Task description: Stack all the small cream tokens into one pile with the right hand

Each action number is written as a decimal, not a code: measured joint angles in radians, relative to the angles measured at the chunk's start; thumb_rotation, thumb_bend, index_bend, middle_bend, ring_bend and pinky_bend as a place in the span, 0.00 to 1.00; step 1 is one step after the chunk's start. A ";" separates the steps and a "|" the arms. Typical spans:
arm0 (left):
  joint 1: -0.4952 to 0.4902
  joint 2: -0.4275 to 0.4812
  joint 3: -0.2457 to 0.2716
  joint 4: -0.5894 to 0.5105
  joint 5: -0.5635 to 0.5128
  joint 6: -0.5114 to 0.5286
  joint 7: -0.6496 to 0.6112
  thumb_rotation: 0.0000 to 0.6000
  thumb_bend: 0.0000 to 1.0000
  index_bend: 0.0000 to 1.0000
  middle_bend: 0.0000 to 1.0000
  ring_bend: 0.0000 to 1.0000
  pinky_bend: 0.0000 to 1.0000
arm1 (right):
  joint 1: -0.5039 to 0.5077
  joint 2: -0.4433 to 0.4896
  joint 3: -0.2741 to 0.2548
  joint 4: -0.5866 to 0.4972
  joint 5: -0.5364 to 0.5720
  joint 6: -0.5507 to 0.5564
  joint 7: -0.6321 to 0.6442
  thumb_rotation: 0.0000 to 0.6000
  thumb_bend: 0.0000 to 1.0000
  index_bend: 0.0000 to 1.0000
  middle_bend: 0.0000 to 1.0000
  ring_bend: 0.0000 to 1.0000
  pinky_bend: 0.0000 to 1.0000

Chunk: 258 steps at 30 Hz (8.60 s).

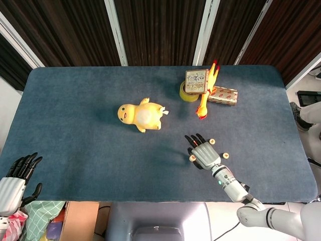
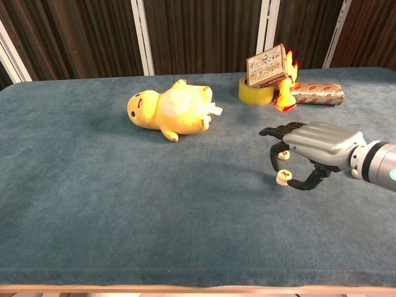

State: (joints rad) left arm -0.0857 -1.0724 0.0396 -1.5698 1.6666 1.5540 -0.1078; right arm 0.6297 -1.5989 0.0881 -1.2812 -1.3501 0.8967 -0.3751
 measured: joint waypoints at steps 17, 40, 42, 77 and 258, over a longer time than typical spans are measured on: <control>0.004 0.002 -0.001 0.001 0.001 0.005 -0.006 1.00 0.45 0.00 0.00 0.00 0.09 | -0.072 0.118 -0.039 -0.083 -0.054 0.146 0.035 1.00 0.44 0.34 0.00 0.00 0.00; -0.005 -0.006 -0.002 -0.004 0.000 -0.015 0.011 1.00 0.45 0.00 0.00 0.00 0.09 | -0.128 0.067 -0.097 0.218 -0.064 0.092 0.211 1.00 0.44 0.52 0.00 0.00 0.00; -0.005 -0.006 -0.003 -0.004 0.000 -0.015 0.011 1.00 0.45 0.00 0.00 0.00 0.09 | -0.128 0.065 -0.098 0.222 -0.069 0.093 0.215 1.00 0.44 0.55 0.00 0.00 0.00; -0.004 -0.004 -0.006 -0.004 -0.004 -0.011 0.006 1.00 0.45 0.00 0.00 0.00 0.09 | -0.140 0.098 -0.064 0.164 -0.069 0.119 0.225 1.00 0.48 0.65 0.03 0.00 0.00; 0.023 0.014 -0.026 0.006 -0.024 0.030 -0.042 1.00 0.45 0.00 0.00 0.00 0.09 | 0.109 -0.052 0.054 0.150 0.171 -0.021 -0.016 1.00 0.48 0.65 0.04 0.00 0.00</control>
State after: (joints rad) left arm -0.0632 -1.0587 0.0131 -1.5641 1.6425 1.5839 -0.1500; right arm 0.7391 -1.6511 0.1420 -1.1317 -1.1793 0.8761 -0.3911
